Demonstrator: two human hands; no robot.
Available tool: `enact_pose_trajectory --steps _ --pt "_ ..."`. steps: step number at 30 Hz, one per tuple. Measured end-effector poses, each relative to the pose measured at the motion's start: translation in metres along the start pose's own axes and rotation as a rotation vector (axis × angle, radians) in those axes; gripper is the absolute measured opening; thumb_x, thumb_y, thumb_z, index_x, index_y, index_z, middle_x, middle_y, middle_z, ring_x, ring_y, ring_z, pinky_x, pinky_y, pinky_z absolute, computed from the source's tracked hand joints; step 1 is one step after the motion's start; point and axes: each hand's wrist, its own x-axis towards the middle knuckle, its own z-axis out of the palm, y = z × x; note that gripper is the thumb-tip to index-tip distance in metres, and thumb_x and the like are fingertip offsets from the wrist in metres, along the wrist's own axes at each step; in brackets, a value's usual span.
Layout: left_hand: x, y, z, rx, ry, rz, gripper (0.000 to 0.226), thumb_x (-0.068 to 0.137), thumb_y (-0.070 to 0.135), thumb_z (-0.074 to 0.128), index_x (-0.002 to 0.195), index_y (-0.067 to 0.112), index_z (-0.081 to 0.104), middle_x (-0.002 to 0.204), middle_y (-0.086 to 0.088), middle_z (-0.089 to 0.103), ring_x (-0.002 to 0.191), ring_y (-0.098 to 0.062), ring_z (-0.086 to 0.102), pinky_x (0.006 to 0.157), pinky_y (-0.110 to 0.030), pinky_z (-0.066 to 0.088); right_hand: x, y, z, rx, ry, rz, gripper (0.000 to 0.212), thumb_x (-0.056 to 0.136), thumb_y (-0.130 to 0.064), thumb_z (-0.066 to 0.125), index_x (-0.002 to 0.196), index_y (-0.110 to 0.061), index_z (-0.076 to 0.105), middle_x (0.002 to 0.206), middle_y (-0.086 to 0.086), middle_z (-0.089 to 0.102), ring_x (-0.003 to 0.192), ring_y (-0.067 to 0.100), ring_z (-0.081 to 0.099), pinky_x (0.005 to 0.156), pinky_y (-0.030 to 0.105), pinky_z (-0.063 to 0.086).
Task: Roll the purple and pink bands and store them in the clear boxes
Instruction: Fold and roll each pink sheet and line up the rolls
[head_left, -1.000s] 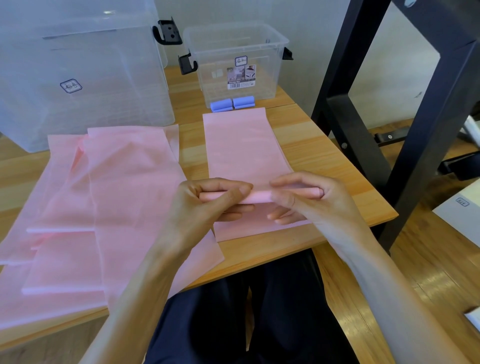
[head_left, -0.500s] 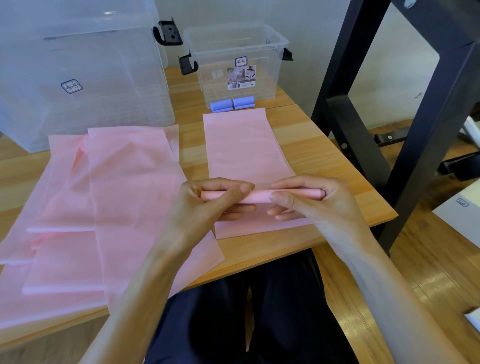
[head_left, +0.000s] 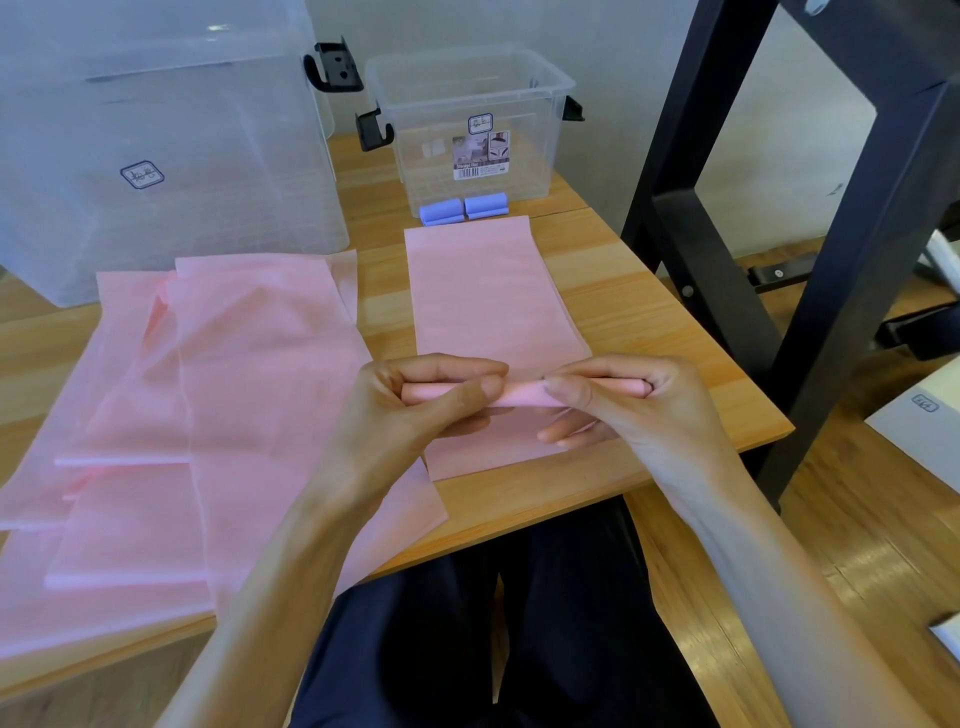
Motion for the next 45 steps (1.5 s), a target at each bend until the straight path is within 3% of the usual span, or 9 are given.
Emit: enact_pose_trajectory --steps 3,8,13,18,24,30,36,40,45 --pt "0.0004 0.0002 0.001 0.011 0.017 0.01 0.016 0.069 0.024 0.075 0.083 0.018 0.081 0.088 -0.006 0.078 0.082 -0.019 0.075 0.07 -0.023 0.059 -0.0003 -0.0004 0.0003 0.006 -0.013 0.017 0.019 0.077 -0.016 0.074 0.092 -0.005 0.076 0.079 0.014 0.076 0.067 0.026 0.074 0.059 0.027 0.061" --pt "0.0008 -0.0002 0.0004 0.009 0.03 -0.004 0.023 0.074 0.027 0.072 0.091 0.012 0.078 0.089 -0.006 0.078 0.083 -0.02 0.075 0.07 -0.023 0.059 0.0002 0.0005 0.0004 0.017 -0.04 -0.006 0.023 0.077 -0.003 0.075 0.099 -0.001 0.074 0.083 0.014 0.076 0.071 0.026 0.075 0.062 0.026 0.061" --pt "0.0011 -0.0022 -0.0002 0.017 0.029 0.008 0.023 0.068 0.022 0.077 0.089 0.013 0.08 0.089 -0.008 0.077 0.088 -0.024 0.074 0.074 -0.025 0.059 0.0002 0.0009 0.0007 0.002 -0.007 0.017 0.022 0.075 -0.019 0.075 0.092 -0.006 0.075 0.078 0.013 0.076 0.067 0.027 0.074 0.059 0.028 0.061" --pt "0.0026 -0.0019 0.0012 -0.003 0.045 -0.01 0.022 0.071 0.026 0.074 0.088 0.014 0.079 0.088 -0.008 0.078 0.083 -0.021 0.075 0.07 -0.023 0.059 0.0009 0.0007 0.0006 0.028 -0.041 -0.013 0.027 0.073 -0.01 0.076 0.098 -0.003 0.074 0.085 0.014 0.076 0.075 0.028 0.075 0.066 0.028 0.062" --pt "0.003 -0.0018 0.0001 0.005 0.024 0.017 0.018 0.066 0.024 0.077 0.083 0.02 0.081 0.09 -0.005 0.078 0.085 -0.018 0.073 0.076 -0.024 0.059 0.0013 0.001 0.0011 0.002 0.011 0.005 0.02 0.078 -0.02 0.072 0.092 -0.006 0.076 0.078 0.014 0.075 0.066 0.027 0.074 0.058 0.028 0.061" --pt "0.0035 -0.0008 0.0004 0.005 0.049 0.006 0.022 0.072 0.028 0.074 0.089 0.016 0.08 0.091 -0.007 0.078 0.086 -0.023 0.074 0.071 -0.022 0.058 0.003 -0.0001 0.0011 0.026 -0.041 -0.018 0.026 0.075 -0.007 0.075 0.101 -0.001 0.073 0.087 0.013 0.076 0.075 0.028 0.075 0.065 0.027 0.061" --pt "0.0028 -0.0003 -0.0007 0.042 0.004 0.029 0.024 0.068 0.022 0.076 0.09 0.013 0.079 0.092 -0.005 0.078 0.087 -0.022 0.074 0.074 -0.024 0.059 0.0033 0.0007 0.0009 0.002 -0.025 0.016 0.023 0.078 -0.022 0.072 0.095 -0.006 0.075 0.08 0.013 0.076 0.068 0.027 0.075 0.06 0.028 0.061" --pt "0.0038 0.0001 -0.0023 0.017 0.022 0.023 0.02 0.069 0.022 0.075 0.086 0.015 0.08 0.091 -0.004 0.078 0.085 -0.018 0.073 0.072 -0.023 0.059 0.0042 -0.0004 0.0005 0.036 -0.088 0.007 0.036 0.07 -0.012 0.077 0.105 -0.007 0.069 0.095 0.013 0.076 0.08 0.028 0.075 0.067 0.028 0.061" --pt "0.0017 0.0007 -0.0044 0.036 -0.049 0.044 0.023 0.064 0.021 0.078 0.087 0.024 0.081 0.093 -0.003 0.078 0.086 -0.016 0.073 0.076 -0.02 0.057 0.0049 0.0009 0.0038 0.049 -0.064 -0.031 0.029 0.075 -0.008 0.075 0.102 -0.001 0.066 0.092 0.016 0.075 0.077 0.03 0.075 0.065 0.028 0.06"
